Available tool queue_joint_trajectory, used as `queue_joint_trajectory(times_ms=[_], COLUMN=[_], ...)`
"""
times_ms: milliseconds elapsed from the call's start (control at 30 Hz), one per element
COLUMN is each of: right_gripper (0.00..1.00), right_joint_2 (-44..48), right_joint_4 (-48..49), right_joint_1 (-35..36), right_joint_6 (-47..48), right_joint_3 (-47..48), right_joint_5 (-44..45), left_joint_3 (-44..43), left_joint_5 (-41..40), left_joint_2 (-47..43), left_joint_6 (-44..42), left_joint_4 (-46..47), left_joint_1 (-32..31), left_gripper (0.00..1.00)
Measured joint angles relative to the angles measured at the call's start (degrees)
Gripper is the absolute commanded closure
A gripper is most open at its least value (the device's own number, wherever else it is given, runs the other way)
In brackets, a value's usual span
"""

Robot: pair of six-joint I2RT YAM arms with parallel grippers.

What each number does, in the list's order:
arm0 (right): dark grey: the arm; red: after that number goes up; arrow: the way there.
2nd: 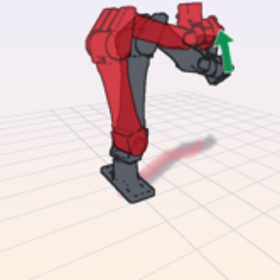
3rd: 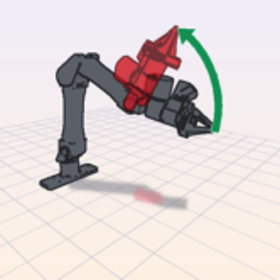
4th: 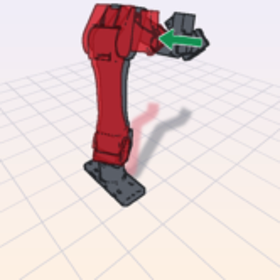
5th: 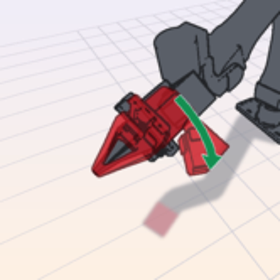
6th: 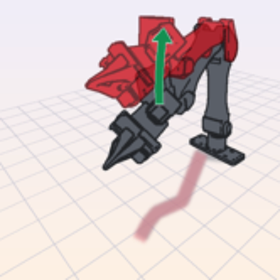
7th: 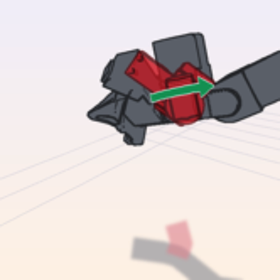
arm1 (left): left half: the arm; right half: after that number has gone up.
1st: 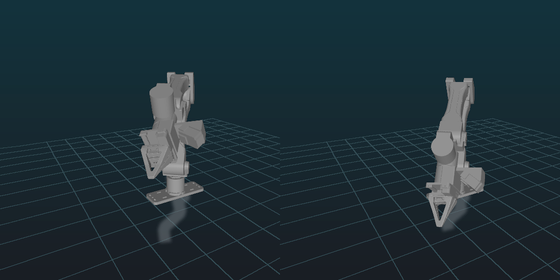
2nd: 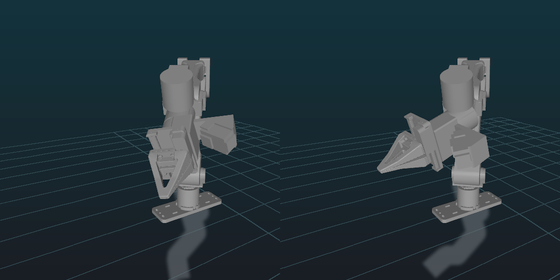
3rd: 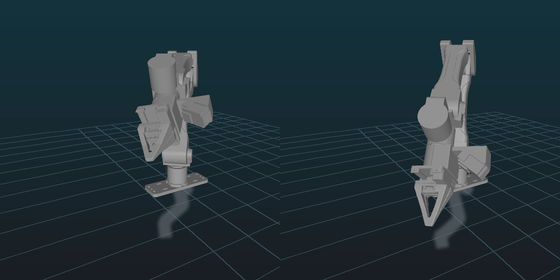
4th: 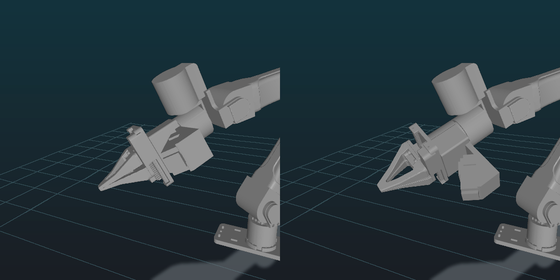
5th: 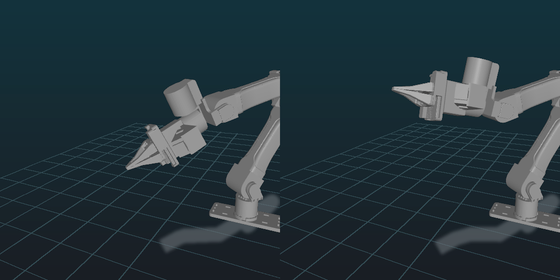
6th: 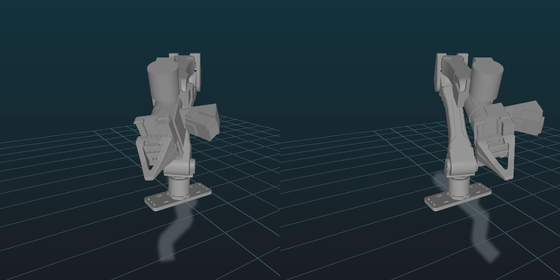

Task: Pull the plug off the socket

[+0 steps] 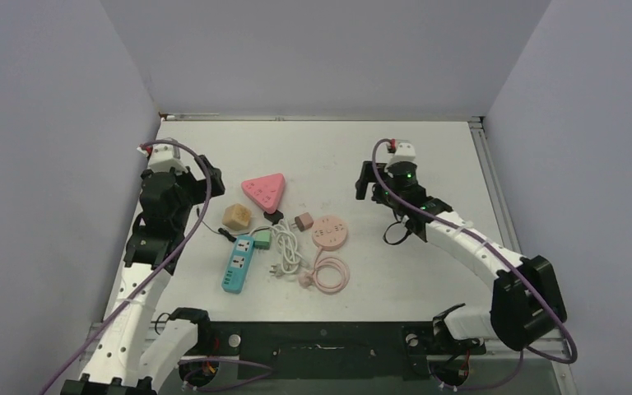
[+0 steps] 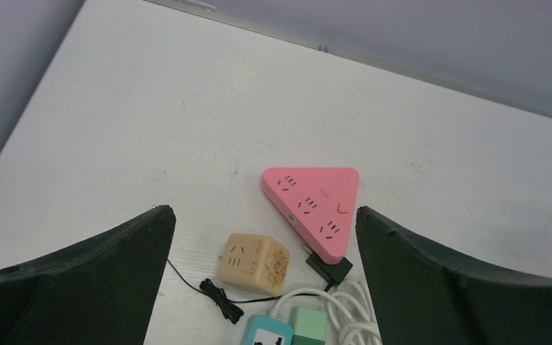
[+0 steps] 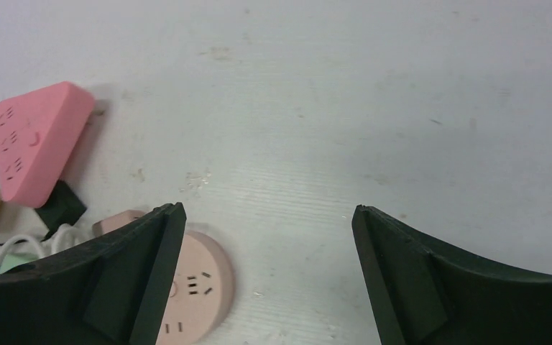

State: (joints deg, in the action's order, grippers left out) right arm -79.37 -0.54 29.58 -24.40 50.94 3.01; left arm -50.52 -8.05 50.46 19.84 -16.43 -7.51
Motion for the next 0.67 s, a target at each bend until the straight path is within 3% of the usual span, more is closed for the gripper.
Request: queue_joint_trajectory(times_ms=[167, 367, 667], right_gripper=[0.1, 0.1, 0.1], right_joint_2=[13.2, 30.9, 36.1], right_joint_4=[-4.7, -3.2, -2.7], right_joint_1=[-5.3, -5.5, -5.5], right_joint_6=[1.2, 5.3, 9.2], right_joint_3=[-5.4, -9.2, -12.6], right_joint_5=[5.1, 14.2, 21.7], left_joint_3=[3.8, 7.4, 7.8], left_joint_5=[-4.9, -7.6, -7.8], left_joint_2=[-8.7, -16.6, -16.5], left_joint_6=[-2.4, -4.3, -5.1], left_joint_4=[1.6, 1.8, 2.6], left_joint_1=[0.0, -0.3, -0.7], left_gripper=[0.03, 0.03, 0.0])
